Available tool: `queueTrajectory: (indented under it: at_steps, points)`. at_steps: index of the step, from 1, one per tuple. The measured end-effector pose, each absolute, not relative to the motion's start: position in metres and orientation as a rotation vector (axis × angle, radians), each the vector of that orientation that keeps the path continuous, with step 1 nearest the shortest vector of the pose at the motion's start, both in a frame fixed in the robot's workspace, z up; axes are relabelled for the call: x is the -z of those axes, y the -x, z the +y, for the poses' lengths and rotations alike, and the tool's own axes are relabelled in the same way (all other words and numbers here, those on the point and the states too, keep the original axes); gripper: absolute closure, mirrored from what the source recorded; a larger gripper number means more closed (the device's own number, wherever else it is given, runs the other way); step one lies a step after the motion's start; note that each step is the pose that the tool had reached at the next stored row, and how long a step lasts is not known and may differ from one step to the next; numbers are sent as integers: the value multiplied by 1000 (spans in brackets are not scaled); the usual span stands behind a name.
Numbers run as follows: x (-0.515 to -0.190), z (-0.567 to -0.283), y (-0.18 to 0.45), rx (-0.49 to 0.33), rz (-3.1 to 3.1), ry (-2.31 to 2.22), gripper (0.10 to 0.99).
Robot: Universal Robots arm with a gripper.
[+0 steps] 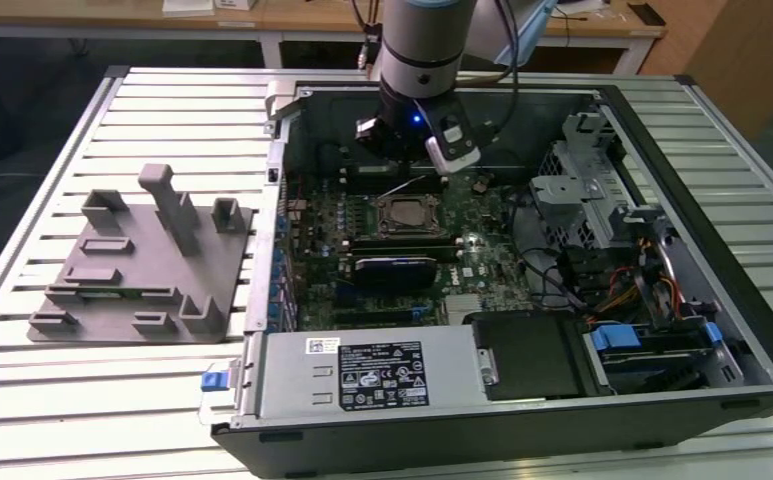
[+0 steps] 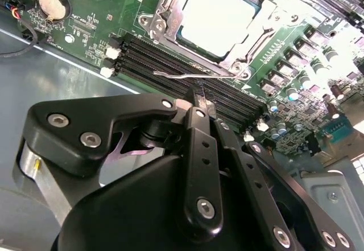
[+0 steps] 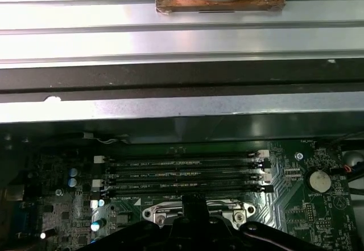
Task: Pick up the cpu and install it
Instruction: 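Install the first cpu locking lever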
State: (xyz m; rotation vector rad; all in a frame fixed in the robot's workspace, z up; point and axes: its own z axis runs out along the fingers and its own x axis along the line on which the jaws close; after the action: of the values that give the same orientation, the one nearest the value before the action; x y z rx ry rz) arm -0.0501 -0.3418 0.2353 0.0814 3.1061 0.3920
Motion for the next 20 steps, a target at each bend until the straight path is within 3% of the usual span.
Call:
queueTrajectory:
  at_steps: [20]
  points:
    - [-223, -342, 50, -384, 3063, -72, 980]
